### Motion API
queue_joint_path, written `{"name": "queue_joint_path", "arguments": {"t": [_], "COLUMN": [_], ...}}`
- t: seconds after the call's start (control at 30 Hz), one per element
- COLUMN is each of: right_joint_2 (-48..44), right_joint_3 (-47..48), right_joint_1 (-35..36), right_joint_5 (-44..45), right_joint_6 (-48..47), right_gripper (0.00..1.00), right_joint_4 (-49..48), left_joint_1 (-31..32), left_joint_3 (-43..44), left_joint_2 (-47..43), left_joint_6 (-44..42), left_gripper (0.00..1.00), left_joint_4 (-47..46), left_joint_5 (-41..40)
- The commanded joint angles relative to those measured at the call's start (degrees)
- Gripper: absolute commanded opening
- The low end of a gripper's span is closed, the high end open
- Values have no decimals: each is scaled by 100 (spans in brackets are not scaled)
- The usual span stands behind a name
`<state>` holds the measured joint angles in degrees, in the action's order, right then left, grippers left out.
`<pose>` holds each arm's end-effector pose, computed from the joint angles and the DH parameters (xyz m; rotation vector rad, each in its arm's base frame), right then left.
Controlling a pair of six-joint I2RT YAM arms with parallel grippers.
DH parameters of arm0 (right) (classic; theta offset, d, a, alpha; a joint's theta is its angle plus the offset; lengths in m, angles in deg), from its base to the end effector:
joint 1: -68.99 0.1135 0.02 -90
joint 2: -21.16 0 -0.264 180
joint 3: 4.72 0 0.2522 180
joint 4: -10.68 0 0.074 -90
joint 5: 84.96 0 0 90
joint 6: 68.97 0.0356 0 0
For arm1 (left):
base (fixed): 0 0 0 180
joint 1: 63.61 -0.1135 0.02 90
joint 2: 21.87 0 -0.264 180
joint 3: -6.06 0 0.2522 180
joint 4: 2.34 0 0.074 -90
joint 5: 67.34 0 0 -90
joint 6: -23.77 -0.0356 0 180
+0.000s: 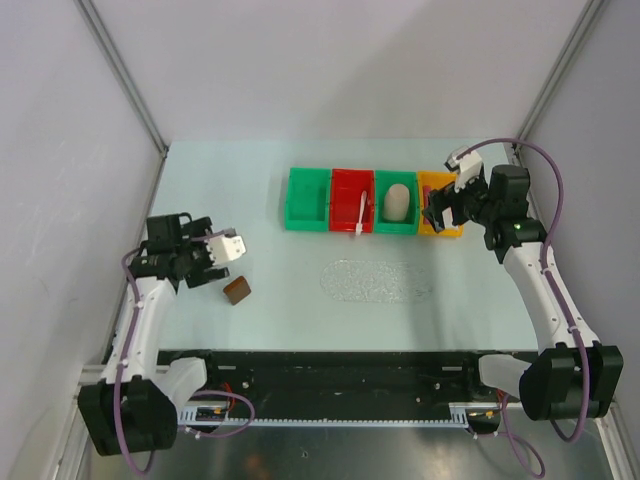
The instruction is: Prepare toiletry sets of a toothbrush and toothpaste on the tray
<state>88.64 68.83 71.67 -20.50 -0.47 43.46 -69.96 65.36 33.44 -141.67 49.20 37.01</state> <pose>0.2635 0.0277 0.3363 -0.6842 1.8756 0.2429 0.1943 0.0127 0.2681 1.4565 1.9089 0.3816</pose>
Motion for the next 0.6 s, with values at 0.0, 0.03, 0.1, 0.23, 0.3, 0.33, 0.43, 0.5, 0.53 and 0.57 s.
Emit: {"name": "queue_joint_path", "arguments": {"t": [0.0, 0.03, 0.1, 0.23, 0.3, 0.33, 0.43, 0.5, 0.53, 0.57], "right_joint_2": [-7, -7, -7, -7, 2, 10, 19, 10, 2, -7], "right_joint_3": [129, 129, 129, 129, 129, 129, 129, 129, 129, 129], "right_joint_1": [22, 22, 22, 22, 22, 5, 14, 5, 5, 5], "right_joint_5": [-144, -144, -136, -153, -188, -197, -232, -232, -232, -258], "right_joint_6": [-144, -153, -162, -188, -206, -215, -215, -206, -206, -197], "right_gripper": [100, 100, 100, 100, 100, 100, 100, 100, 100, 100], "right_joint_4": [5, 5, 31, 57, 84, 84, 92, 84, 92, 92], "left_joint_1": [-59, -68, -86, -130, -217, -226, -393, -437, -446, -446], "left_joint_3": [61, -9, -132, -186, -107, -28, 69, 104, 148, 174], "left_joint_2": [348, 375, 384, 524, 638, 700, 964, 1122, 1183, 1245], "left_joint_6": [-1165, -1497, -1850, -2291, -2326, -2370, -2589, -2660, -2695, -2713], "left_gripper": [100, 100, 100, 100, 100, 100, 100, 100, 100, 100], "left_joint_4": [660, 730, 862, 915, 959, 968, 994, 994, 986, 986], "left_joint_5": [218, 209, 209, 226, 270, 288, 454, 542, 569, 604]}}
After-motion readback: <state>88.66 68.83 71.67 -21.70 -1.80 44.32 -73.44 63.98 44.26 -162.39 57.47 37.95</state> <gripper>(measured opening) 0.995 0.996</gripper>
